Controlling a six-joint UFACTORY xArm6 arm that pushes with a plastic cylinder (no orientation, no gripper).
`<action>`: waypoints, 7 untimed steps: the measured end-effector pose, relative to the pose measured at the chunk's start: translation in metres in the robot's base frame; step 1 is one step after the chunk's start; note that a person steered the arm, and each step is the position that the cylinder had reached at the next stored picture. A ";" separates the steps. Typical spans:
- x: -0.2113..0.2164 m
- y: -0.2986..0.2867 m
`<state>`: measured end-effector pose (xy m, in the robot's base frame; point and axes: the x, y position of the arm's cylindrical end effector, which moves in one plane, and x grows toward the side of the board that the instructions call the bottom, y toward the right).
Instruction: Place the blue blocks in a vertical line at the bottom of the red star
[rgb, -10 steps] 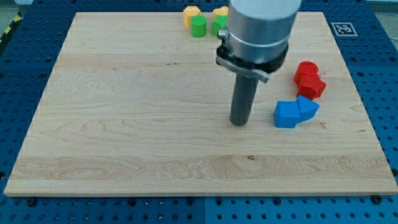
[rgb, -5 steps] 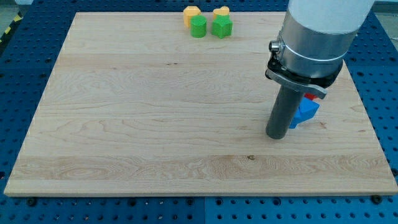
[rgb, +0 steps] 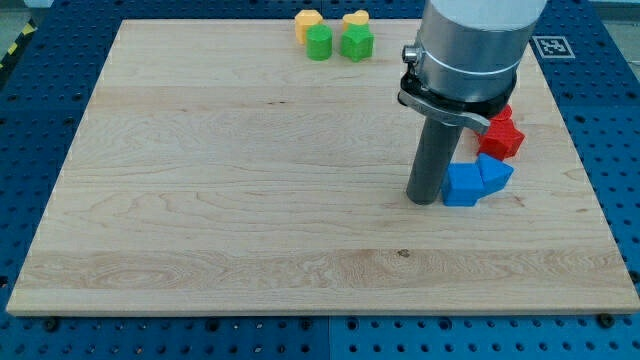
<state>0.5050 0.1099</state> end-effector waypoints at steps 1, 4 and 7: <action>0.000 0.022; 0.019 0.039; -0.026 -0.022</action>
<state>0.4789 0.0877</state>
